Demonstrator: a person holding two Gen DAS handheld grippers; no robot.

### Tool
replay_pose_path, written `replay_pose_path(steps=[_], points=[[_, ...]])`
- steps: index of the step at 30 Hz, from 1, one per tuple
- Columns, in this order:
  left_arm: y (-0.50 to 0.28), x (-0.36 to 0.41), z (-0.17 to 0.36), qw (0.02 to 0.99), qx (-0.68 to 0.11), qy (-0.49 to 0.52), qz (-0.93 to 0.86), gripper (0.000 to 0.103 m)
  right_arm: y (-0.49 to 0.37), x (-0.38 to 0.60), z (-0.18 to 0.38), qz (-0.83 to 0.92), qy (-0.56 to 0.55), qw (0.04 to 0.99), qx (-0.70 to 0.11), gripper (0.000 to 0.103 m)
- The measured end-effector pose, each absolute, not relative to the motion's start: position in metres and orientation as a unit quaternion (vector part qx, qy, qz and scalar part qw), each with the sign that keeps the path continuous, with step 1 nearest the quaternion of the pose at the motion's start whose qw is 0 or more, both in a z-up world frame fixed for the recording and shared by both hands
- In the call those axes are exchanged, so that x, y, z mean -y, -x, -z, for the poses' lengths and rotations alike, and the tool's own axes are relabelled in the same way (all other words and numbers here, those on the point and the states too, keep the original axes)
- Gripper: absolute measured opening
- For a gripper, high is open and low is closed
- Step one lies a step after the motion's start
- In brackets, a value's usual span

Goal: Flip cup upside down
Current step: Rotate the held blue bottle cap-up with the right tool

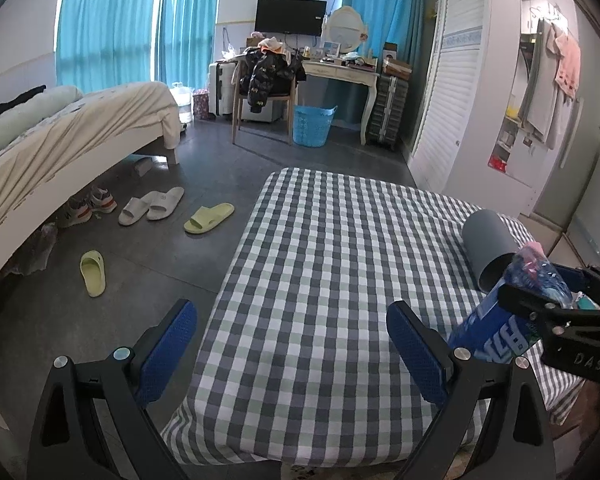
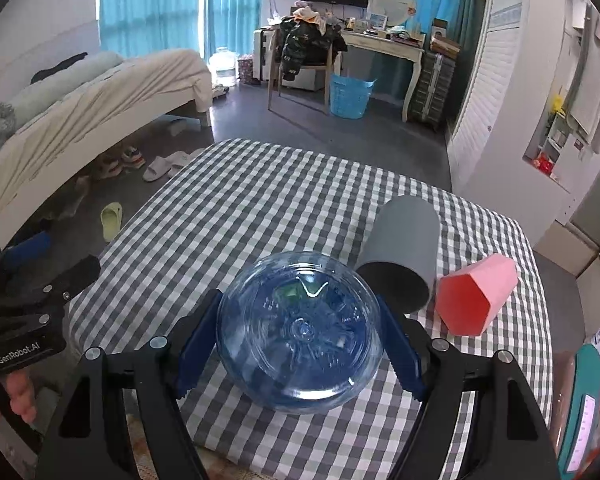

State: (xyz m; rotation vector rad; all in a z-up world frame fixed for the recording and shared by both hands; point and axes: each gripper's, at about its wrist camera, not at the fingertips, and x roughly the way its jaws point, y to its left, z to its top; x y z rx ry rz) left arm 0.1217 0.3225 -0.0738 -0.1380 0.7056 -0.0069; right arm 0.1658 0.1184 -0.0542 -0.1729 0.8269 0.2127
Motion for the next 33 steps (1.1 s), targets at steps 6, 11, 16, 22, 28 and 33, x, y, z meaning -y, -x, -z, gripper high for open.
replay_pose_path(steps=[6, 11, 16, 22, 28, 33], points=[[-0.119, -0.322, 0.074, 0.936, -0.346, 0.064, 0.001, 0.098, -0.164, -0.123, 0.059, -0.120, 0.080, 0.902, -0.407, 0.075], [-0.119, -0.327, 0.075, 0.935, -0.349, 0.068, -0.002, 0.098, -0.159, -0.119, 0.059, -0.126, 0.074, 0.903, -0.404, 0.076], [-0.119, -0.326, 0.077, 0.934, -0.351, 0.066, 0.000, 0.098, -0.156, -0.117, 0.068, -0.134, 0.057, 0.901, -0.409, 0.082], [-0.120, -0.325, 0.079, 0.933, -0.355, 0.064, 0.001, 0.098, -0.156, -0.115, 0.090, -0.134, 0.037, 0.893, -0.429, 0.082], [-0.123, -0.325, 0.082, 0.931, -0.359, 0.063, -0.002, 0.098, -0.156, -0.117, 0.091, -0.141, 0.034, 0.897, -0.418, 0.071], [-0.125, -0.324, 0.084, 0.931, -0.360, 0.061, -0.001, 0.098, -0.157, -0.119, 0.090, -0.139, 0.039, 0.902, -0.408, 0.071]])
